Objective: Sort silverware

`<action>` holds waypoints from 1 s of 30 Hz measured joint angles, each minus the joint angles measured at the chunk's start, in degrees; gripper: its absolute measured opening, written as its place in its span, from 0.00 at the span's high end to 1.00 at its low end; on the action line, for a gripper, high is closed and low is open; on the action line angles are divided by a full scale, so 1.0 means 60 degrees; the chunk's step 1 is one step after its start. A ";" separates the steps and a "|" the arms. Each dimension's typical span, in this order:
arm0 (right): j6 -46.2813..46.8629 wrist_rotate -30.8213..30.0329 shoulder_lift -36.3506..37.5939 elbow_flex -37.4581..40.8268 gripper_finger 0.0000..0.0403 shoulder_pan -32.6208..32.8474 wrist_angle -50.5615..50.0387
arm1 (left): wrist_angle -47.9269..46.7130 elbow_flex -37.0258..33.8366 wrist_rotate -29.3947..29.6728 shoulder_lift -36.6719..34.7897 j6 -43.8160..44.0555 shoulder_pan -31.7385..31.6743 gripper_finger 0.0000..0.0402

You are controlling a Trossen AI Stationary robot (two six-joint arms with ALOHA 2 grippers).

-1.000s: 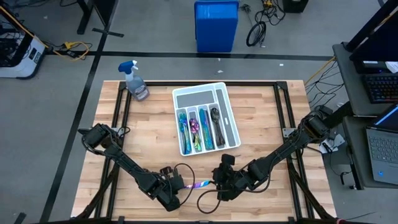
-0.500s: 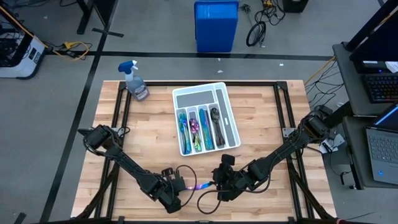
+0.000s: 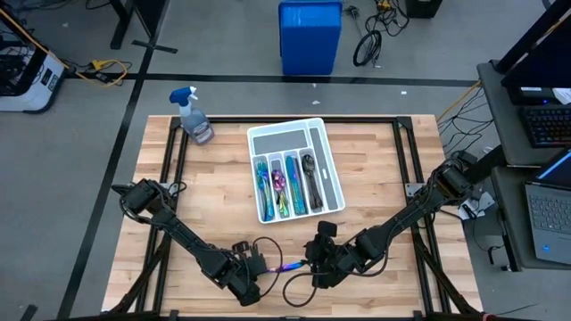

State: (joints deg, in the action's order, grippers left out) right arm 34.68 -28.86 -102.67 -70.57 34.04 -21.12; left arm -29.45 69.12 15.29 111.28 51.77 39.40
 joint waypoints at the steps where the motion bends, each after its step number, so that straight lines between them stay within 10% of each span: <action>1: 0.0000 0.0000 0.0000 0.0000 0.56 0.0000 0.0000 | 0.0000 0.0004 0.0005 0.0000 0.0000 0.0000 1.00; 30: -0.1475 0.1116 -0.1674 0.0000 0.56 -0.0138 0.0638 | 0.0055 0.0022 0.0044 -0.0026 0.0062 0.0000 1.00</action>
State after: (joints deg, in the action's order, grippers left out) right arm 25.82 -22.16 -112.72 -70.57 33.21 -17.30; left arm -29.12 69.25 15.55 111.13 52.14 39.40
